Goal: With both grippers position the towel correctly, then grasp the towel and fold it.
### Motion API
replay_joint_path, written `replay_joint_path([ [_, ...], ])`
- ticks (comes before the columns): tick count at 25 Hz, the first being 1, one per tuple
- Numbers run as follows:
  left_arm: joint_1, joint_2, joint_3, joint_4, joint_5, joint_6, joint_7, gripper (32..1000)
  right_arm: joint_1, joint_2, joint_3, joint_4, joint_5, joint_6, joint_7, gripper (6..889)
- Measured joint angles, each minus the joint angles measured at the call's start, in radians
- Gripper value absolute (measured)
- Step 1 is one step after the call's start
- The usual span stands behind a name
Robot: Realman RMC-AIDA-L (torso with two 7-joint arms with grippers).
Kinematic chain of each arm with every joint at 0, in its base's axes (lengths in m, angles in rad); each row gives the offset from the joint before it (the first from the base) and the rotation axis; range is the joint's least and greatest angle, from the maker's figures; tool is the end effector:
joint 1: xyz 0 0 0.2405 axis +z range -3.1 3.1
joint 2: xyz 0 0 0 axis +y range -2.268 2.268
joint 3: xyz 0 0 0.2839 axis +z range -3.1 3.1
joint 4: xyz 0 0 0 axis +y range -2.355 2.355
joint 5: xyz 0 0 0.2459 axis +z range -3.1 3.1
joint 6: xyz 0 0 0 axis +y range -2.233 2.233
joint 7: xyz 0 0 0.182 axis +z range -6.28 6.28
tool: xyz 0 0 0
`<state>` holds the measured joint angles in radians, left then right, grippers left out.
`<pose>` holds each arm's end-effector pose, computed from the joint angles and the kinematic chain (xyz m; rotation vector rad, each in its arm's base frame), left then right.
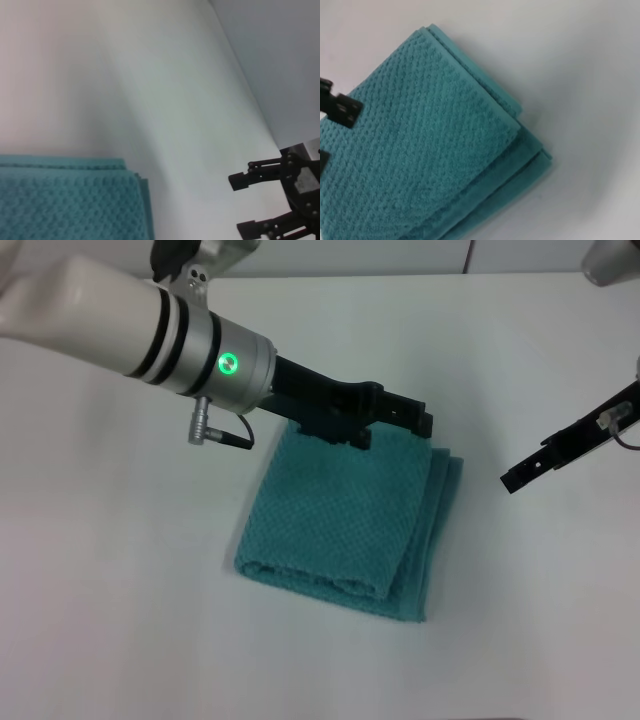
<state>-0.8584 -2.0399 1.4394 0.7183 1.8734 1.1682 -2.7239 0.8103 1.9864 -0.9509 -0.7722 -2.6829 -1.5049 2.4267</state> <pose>-0.1394 0.4531 -0.1320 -2.5744 -1.6838 -0.2481 0.2880 0.4452 -0.0208 -2.4816 1.3771 -0.4489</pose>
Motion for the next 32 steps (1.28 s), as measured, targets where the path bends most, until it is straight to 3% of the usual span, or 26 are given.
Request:
replay_joint_path([
  [3, -0.003, 0.0039, -0.054, 0.005, 0.07, 0.042, -0.012, 857, -0.002, -0.001, 0.002, 0.001, 0.0, 0.0, 0.0, 853],
  [6, -0.004, 0.0024, -0.09, 0.029, 0.16, 0.073, -0.046, 930, -0.003, -0.002, 0.008, 0.002, 0.0, -0.001, 0.0, 853],
  [13, -0.004, 0.0036, -0.096, 0.061, 0.252, 0.094, -0.085, 949, -0.009, -0.003, 0.011, 0.002, 0.0, -0.001, 0.0, 853],
  [14, -0.007, 0.0048, -0.096, 0.078, 0.32, 0.103, -0.117, 949, -0.009, -0.003, 0.011, 0.002, 0.0, -0.001, 0.0, 853],
  [17, -0.008, 0.0051, -0.097, 0.105, 0.367, 0.116, -0.141, 949, -0.011, -0.003, 0.011, 0.002, 0.0, -0.001, 0.0, 853],
  [32, -0.008, 0.0014, -0.1, 0.119, 0.38, 0.131, -0.151, 949, -0.013, -0.005, 0.011, 0.002, 0.0, 0.0, 0.0, 853],
])
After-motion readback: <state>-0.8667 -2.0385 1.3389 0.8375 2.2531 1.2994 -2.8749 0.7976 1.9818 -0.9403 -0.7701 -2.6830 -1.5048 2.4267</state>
